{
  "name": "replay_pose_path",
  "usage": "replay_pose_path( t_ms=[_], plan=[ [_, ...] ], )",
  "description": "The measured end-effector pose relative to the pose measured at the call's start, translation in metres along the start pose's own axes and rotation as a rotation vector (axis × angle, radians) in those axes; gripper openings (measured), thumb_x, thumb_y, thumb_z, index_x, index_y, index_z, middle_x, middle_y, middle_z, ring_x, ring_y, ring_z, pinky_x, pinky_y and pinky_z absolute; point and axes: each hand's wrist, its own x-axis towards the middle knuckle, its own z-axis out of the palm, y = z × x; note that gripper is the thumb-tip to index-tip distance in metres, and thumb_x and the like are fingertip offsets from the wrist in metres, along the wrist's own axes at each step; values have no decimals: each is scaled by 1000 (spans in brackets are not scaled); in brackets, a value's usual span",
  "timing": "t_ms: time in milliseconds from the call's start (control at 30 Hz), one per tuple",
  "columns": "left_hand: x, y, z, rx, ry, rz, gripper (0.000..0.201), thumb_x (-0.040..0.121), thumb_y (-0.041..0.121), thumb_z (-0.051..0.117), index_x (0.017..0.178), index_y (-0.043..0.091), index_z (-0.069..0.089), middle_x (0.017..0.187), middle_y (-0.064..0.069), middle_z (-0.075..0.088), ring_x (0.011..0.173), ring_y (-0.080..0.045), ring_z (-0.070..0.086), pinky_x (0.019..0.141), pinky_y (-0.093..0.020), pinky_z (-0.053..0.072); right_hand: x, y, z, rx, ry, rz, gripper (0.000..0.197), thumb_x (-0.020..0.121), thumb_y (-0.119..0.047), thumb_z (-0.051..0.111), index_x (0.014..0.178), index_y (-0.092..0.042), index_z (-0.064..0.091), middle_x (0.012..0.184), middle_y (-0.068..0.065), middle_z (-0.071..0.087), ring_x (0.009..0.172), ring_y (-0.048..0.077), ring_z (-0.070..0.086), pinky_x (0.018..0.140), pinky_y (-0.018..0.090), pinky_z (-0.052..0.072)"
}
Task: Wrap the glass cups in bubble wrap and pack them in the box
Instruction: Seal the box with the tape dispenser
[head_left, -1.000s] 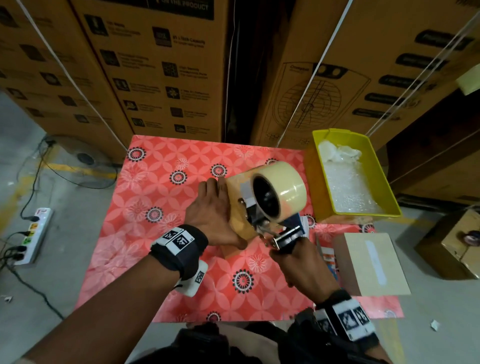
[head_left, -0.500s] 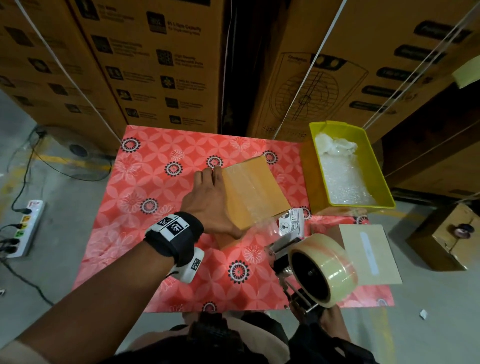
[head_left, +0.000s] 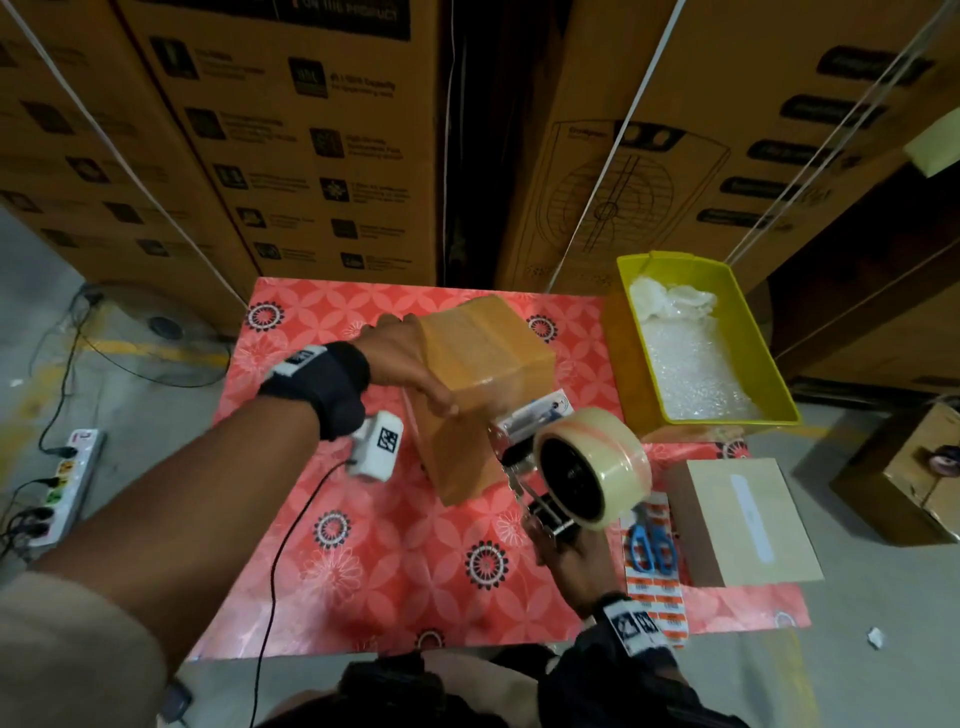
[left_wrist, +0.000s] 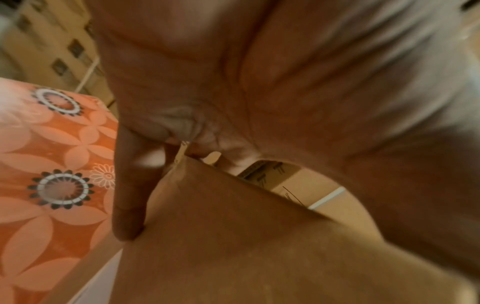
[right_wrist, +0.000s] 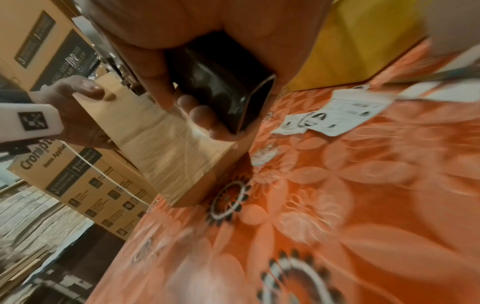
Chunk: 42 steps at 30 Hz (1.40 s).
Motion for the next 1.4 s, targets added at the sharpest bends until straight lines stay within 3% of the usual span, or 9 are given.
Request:
replay_pose_path(
  t_ms=[133,300,400,467,533,600,667,800,1400],
  plan=[
    [15,-12,-30,-407,-113,-4,39,70,15,97,100,13,72,104,-3,75,97,-20,71,76,-27,62,48,-55,11,181,-36,-73,10,93,-35,76,100,-39,69,82,-17,68,75,5,61,73,34,54],
    [42,-34,-49,-682,-14,-6,37,71,15,96,102,12,76,109,-9,72,88,-8,73,73,-24,58,96,-91,30,253,-53,-93,27,88,-41,74,115,-42,73,80,-23,67,73,-4,55,69,25,48],
    [62,-41,-52,-304,385,104,53,84,19,90,134,17,73,135,-3,71,124,-20,66,107,-31,50,125,-117,37,179,-60,-45,29,86,-20,72,95,-47,73,71,-16,70,62,6,57,64,33,48],
    [70,-41,-44,-107,520,125,48,87,11,80,132,25,74,133,-5,72,124,-26,66,104,-36,54,141,-127,41,126,-71,-6,13,81,-19,69,82,-32,73,59,-6,66,51,16,56,56,38,49],
    [75,-41,-30,30,514,171,51,83,7,70,132,20,67,128,-11,66,120,-34,63,98,-44,57,157,-130,43,82,-91,20,5,76,-22,68,74,-17,70,53,2,63,46,21,55,51,44,50],
    [80,-45,-14,144,473,212,75,83,25,69,151,7,43,147,-19,47,138,-42,44,113,-48,45,167,-134,44,53,-99,42,13,74,-20,67,68,-8,66,51,3,61,46,22,54,48,48,50],
    [80,-50,-2,276,397,169,116,88,54,67,165,-2,0,171,-24,5,158,-46,4,130,-51,18,170,-140,43,31,-112,42,13,74,-16,65,64,-9,62,51,0,60,48,23,54,48,43,50],
    [70,-51,11,406,237,116,175,54,99,69,154,4,-41,156,-13,-54,148,-38,-46,128,-59,-8,172,-146,43,-42,-100,46,11,73,-19,63,71,-9,67,62,5,66,55,28,64,55,39,57],
    [-15,-18,111,372,78,45,198,23,99,75,153,4,-41,162,-16,-48,150,-36,-42,131,-55,-5,101,-121,13,-109,-176,122,14,76,-17,58,64,-11,58,52,8,56,41,26,56,45,31,47]
  ],
)
